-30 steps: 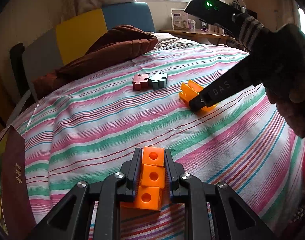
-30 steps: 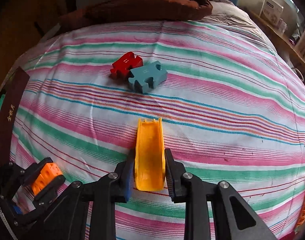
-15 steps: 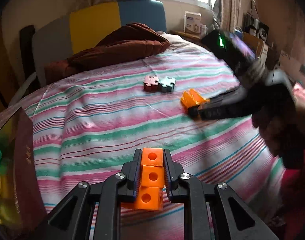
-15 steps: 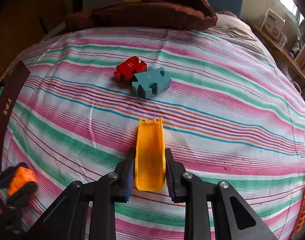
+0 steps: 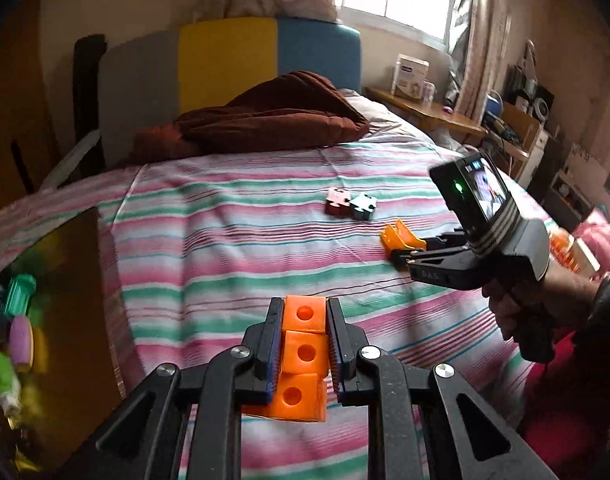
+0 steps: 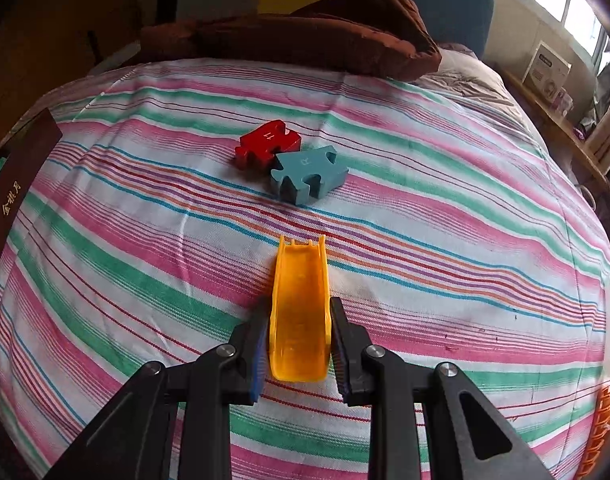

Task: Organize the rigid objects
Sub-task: 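Carry the orange cube block into the gold tray and open the left tool, then carry the yellow-orange piece into the gold tray and open the right tool, then move both tools back toward the red and teal puzzle pieces, then close the left tool on the red puzzle piece, then grasp the teal puzzle piece with right tool while left tool holds red piece, then carry the red puzzle piece into the gold tray and open the left tool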

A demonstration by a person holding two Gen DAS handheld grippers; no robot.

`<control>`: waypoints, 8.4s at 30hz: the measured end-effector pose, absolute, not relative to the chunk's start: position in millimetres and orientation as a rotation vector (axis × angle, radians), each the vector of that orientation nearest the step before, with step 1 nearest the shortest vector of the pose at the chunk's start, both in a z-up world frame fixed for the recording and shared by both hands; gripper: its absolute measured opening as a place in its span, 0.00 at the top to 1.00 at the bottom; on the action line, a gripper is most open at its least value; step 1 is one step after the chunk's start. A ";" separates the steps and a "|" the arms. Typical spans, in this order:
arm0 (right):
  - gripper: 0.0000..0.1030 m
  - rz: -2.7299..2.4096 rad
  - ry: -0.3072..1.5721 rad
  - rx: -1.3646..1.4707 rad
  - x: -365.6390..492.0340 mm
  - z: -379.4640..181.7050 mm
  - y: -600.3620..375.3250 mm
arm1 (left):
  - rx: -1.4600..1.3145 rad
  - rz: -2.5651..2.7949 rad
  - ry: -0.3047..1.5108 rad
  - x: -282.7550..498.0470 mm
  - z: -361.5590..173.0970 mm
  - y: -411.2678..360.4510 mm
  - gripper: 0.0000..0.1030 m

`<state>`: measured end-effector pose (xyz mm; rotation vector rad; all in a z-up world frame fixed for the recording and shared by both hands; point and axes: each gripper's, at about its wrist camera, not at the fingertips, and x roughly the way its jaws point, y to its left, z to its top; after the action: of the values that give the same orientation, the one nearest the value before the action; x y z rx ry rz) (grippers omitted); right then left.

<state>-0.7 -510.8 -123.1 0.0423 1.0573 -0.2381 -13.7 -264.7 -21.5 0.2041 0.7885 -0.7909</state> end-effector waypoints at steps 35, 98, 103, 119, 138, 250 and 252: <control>0.75 -0.239 1.061 0.020 -0.5 -121.5 -507.7 | 0.094 -0.247 1.009 81.9 -89.4 -63.6 0.71; 0.65 0.346 1.193 -0.008 148.1 -103.3 -134.5 | -0.101 -0.084 0.808 38.6 -32.1 55.3 0.46; 0.63 0.357 1.120 0.045 137.7 -81.3 -144.7 | -0.080 -0.084 0.801 37.1 -29.5 51.8 0.46; 0.62 0.148 0.823 0.140 88.1 0.7 -272.2 | 0.042 -0.191 0.755 26.8 -7.4 1.4 0.42; 0.62 -0.494 0.774 0.355 4.4 -43.1 -552.0 | 0.198 -0.414 0.766 26.8 6.8 -120.6 0.42; 0.55 -0.143 1.169 0.172 46.1 -109.7 -499.3 | 0.292 -0.883 0.840 55.2 -101.8 -342.2 0.67; 0.55 -0.126 1.129 0.236 29.3 -112.1 -506.5 | 0.298 -0.881 0.837 54.2 -101.6 -342.9 0.67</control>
<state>29.3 -506.5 -112.1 0.2363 1.1286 -0.1260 54.2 -342.9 -101.6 0.2976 0.8371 -0.8809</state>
